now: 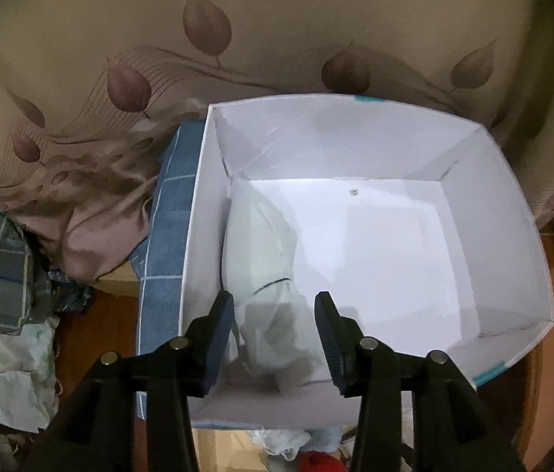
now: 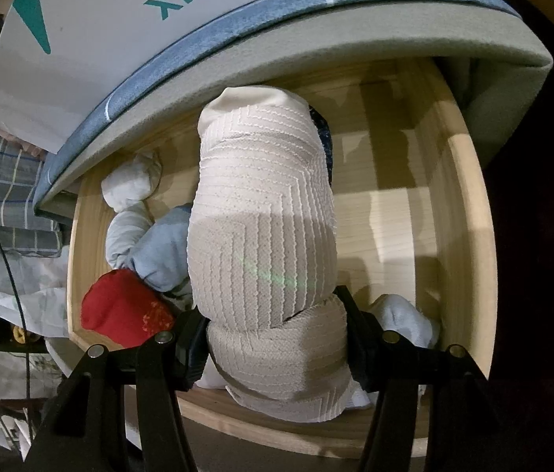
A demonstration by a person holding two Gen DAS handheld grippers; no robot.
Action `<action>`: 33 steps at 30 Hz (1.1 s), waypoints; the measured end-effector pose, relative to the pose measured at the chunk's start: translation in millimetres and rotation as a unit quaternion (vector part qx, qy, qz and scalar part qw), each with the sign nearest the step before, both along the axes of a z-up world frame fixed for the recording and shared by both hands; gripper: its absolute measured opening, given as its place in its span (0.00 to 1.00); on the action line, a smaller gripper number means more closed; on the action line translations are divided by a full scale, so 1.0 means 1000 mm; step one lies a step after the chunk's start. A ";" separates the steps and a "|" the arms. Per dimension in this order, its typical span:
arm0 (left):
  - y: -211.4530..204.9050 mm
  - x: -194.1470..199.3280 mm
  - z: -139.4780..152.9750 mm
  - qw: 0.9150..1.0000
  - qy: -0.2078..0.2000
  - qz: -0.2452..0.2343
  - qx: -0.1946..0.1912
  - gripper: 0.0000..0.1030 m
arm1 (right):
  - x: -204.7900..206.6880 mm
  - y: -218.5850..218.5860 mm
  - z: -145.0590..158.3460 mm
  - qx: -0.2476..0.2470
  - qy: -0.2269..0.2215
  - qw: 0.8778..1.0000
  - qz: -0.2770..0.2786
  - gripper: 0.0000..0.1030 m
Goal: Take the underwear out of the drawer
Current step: 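Lower the white underwear into the white box and open the left tool, then carry the cream ribbed underwear into the white box and open the right tool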
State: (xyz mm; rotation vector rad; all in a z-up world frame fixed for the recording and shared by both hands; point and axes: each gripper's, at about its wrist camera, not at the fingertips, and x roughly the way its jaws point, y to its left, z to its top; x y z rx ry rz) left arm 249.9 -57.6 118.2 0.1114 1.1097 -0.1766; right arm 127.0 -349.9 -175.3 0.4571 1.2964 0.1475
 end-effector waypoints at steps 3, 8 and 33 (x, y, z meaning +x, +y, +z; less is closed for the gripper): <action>0.007 -0.010 0.013 1.000 0.010 -0.006 -0.023 0.43 | -0.001 0.000 0.001 -0.001 -0.001 1.000 -0.001 0.53; 0.028 -0.042 0.046 0.999 -0.011 -0.016 -0.025 0.43 | -0.001 0.000 0.004 0.000 -0.007 1.000 -0.004 0.52; 0.128 -0.160 -0.043 0.995 -0.024 0.098 -0.005 0.43 | -0.021 0.007 0.111 -0.028 -0.066 0.997 0.036 0.50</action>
